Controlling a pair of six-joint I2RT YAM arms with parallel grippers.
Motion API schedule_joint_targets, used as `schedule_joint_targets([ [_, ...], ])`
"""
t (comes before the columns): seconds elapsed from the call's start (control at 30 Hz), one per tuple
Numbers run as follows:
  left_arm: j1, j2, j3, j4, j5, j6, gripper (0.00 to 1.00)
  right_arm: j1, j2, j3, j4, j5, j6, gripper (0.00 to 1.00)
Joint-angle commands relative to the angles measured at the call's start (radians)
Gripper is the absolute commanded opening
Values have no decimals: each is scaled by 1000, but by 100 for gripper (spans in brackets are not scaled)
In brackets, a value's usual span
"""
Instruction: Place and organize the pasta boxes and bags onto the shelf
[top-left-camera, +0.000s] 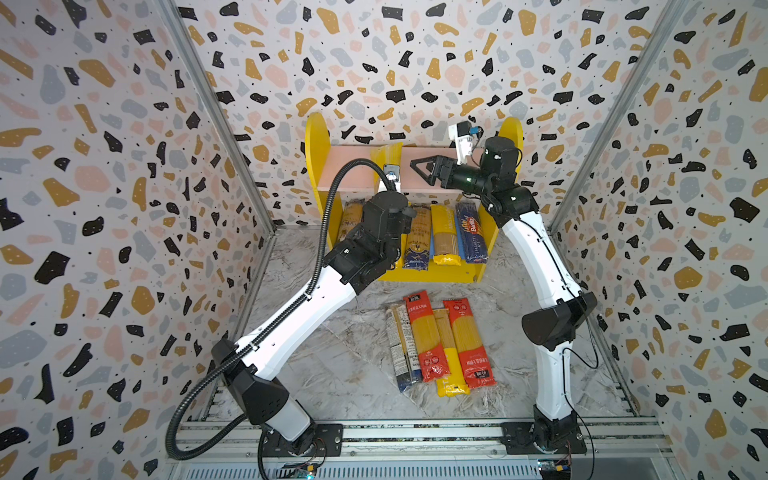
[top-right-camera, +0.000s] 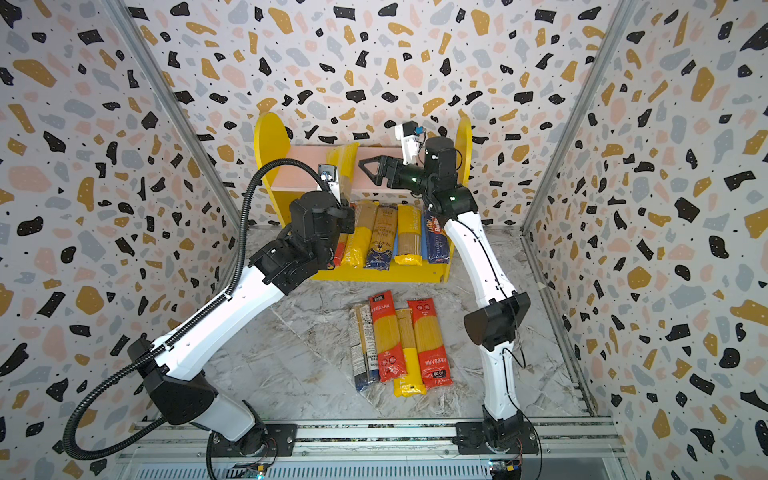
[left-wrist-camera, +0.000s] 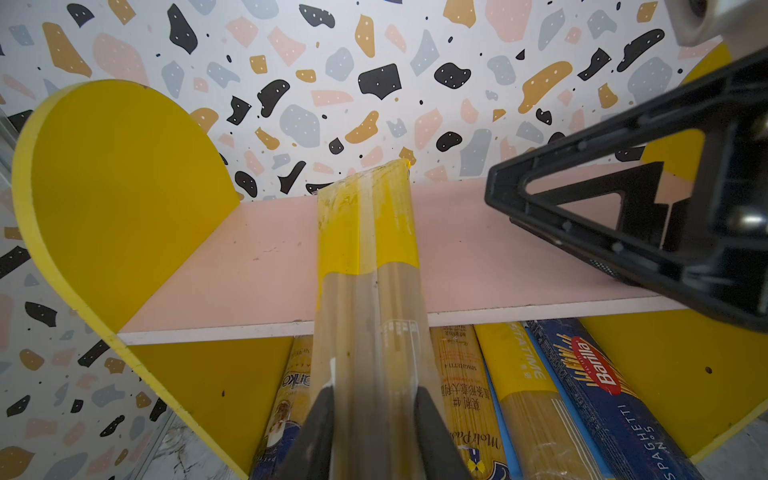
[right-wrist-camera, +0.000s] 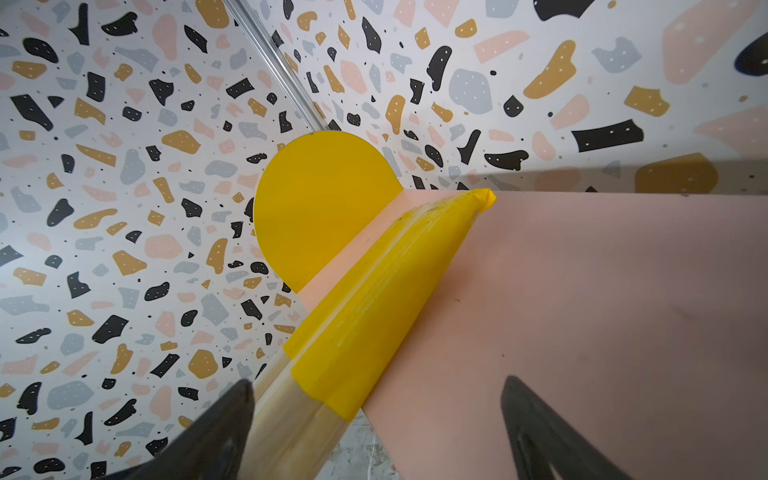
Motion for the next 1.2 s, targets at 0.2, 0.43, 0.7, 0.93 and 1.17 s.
schedule_joint_targets([
  [0.2,72,-55,21,211,-16,16,0,59,-189,-142,-124,127,-166,93],
  [0.43,154,-65,23,186,8,39,0,175,-343,-301,-168,266,-279,93],
  [0.7,285,-78,4,166,101,32,0,222,-585,-625,-87,332,-274,95],
  [0.93,350,-83,-36,182,164,48,0,235,-722,-805,-81,388,-264,95],
  [1.17,374,-99,-59,205,147,65,0,236,-763,-862,-81,404,-248,96],
])
